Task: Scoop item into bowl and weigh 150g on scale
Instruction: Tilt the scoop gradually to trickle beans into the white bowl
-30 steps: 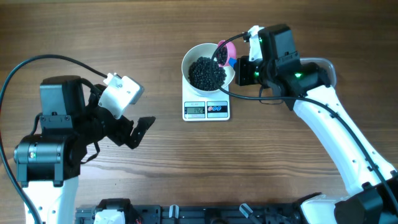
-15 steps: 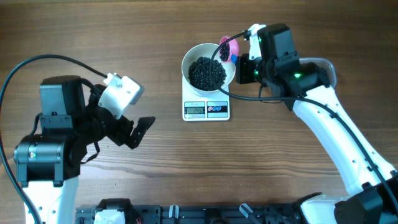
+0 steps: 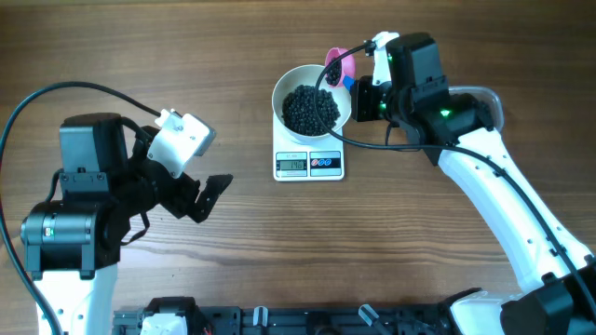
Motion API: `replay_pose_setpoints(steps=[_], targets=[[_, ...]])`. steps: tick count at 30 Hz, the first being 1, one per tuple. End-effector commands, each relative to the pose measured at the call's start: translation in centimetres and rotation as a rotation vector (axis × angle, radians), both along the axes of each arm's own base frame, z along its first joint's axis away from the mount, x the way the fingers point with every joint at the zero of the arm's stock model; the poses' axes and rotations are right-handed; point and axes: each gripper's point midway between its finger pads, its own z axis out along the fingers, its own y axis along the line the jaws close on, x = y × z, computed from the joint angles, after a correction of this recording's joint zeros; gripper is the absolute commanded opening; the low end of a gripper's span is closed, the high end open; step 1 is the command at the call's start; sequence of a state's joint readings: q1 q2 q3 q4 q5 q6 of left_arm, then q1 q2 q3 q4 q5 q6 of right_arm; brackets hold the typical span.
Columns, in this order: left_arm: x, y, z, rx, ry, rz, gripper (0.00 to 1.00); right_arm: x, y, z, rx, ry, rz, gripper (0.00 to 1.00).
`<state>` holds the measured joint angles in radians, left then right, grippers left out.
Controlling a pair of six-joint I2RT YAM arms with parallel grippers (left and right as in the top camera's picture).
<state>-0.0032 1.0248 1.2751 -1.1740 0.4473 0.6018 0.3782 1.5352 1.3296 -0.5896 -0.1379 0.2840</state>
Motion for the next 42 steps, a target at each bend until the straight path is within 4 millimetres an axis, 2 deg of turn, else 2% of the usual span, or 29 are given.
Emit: replay_pose_setpoints(steps=[1, 4, 7, 10, 14, 34, 42], targets=[[0.1, -0.1, 0.6, -0.005, -0.023, -0.018, 1.00, -0.1, 0.5, -0.2, 0.020, 0.011, 0.010, 0.04], [0.1, -0.1, 0.6, -0.005, -0.023, -0.018, 1.00, 0.0, 1.6, 0.6, 0.095, 0.009, 0.025, 0.04], [0.1, -0.1, 0.6, -0.005, -0.023, -0.018, 1.00, -1.3, 1.8, -1.1, 0.059, 0.082, 0.052, 0.04], [0.1, -0.1, 0.6, -0.005, -0.023, -0.018, 1.00, -0.5, 2.6, 0.2, 0.102, 0.025, 0.067, 0.04], [0.1, -0.1, 0.6, -0.005, -0.023, -0.018, 1.00, -1.2, 2.1, -0.8, 0.073, 0.073, 0.063, 0.04], [0.1, -0.1, 0.6, -0.005, -0.023, -0.018, 1.00, -0.6, 3.2, 0.5, 0.221, 0.094, -0.008, 0.04], [0.1, -0.1, 0.6, -0.005, -0.023, -0.018, 1.00, -0.8, 3.0, 0.2, 0.198, 0.096, 0.003, 0.04]])
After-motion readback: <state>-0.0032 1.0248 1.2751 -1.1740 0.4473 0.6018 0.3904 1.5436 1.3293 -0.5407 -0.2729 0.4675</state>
